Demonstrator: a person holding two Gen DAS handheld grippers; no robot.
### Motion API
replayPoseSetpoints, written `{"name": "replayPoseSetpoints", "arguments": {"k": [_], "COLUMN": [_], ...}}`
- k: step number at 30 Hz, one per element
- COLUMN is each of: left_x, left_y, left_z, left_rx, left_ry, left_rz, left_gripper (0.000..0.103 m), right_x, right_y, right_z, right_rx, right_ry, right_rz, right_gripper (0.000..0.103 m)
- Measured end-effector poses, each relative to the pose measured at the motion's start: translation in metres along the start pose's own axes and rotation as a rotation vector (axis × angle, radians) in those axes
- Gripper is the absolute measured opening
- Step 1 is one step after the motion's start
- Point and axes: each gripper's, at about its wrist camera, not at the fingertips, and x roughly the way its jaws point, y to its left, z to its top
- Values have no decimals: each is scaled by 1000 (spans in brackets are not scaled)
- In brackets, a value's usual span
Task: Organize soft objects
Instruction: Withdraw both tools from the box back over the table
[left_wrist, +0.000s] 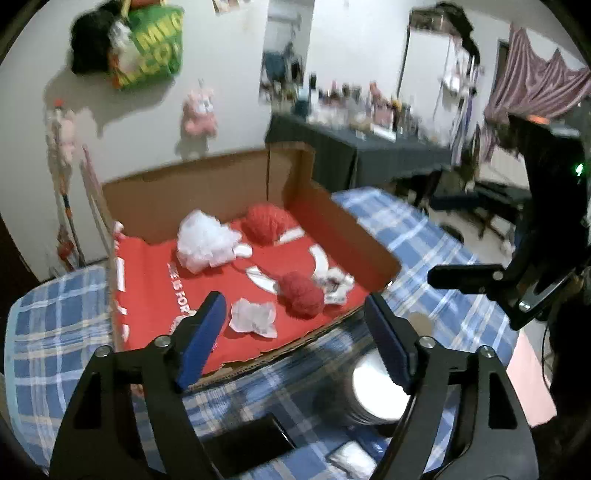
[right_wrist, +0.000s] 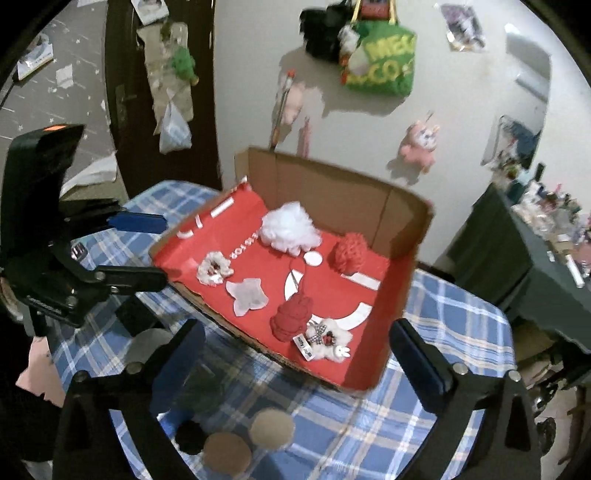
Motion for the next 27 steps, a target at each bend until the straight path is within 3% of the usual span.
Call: {"name": "replayPoseSetpoints", "arguments": {"k": [6,15,27], "left_x": [-56,-106,-124], "left_y": [-24,-57,-81], "left_z": [-18,-66,-124], "left_rx": [1,-25,-71], "left_ry": [-176,-340,-422], "left_rz": [34,85,158], "left_gripper": [88,93,96], "right_x": [-44,-98,-114], "right_y": [21,57,97], "right_z": [-20,-66,-136], "right_rx": [29,107,218], "right_ry": [-96,-263,-383], "right_rz": [-81,-162,-301], "right_gripper": [103,103,103]}}
